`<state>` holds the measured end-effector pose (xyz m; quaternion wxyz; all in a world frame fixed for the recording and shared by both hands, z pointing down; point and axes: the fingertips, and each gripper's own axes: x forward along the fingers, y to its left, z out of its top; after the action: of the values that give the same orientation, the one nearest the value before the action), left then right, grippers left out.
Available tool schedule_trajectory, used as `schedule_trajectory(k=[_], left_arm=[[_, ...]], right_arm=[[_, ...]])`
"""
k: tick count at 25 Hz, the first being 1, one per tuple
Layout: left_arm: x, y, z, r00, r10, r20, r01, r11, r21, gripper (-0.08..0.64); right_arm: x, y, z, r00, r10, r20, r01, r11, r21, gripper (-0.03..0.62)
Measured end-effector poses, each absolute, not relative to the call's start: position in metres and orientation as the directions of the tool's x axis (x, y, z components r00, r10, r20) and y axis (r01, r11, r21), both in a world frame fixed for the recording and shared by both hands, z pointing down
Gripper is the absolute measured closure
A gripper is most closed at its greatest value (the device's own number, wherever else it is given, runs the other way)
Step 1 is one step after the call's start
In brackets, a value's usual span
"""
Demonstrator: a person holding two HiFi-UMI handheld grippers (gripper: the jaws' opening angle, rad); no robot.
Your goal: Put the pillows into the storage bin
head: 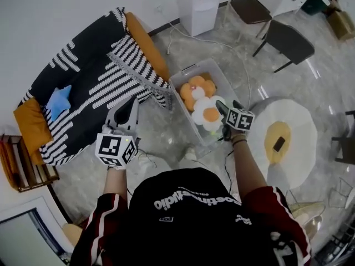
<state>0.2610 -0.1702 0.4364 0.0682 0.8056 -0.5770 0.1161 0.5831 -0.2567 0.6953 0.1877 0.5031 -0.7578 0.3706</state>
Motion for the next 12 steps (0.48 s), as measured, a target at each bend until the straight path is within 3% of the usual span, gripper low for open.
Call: schedule_trajectory(k=[12], left_arm=[[0.101, -0.103, 0.402, 0.05, -0.981, 0.189, -0.998, -0.056, -0.029, 0.557]], right_arm=[[0.393, -0.285, 0.634, -0.584, -0.544, 0.602, -0.807, 0.469, -0.359, 0.21]])
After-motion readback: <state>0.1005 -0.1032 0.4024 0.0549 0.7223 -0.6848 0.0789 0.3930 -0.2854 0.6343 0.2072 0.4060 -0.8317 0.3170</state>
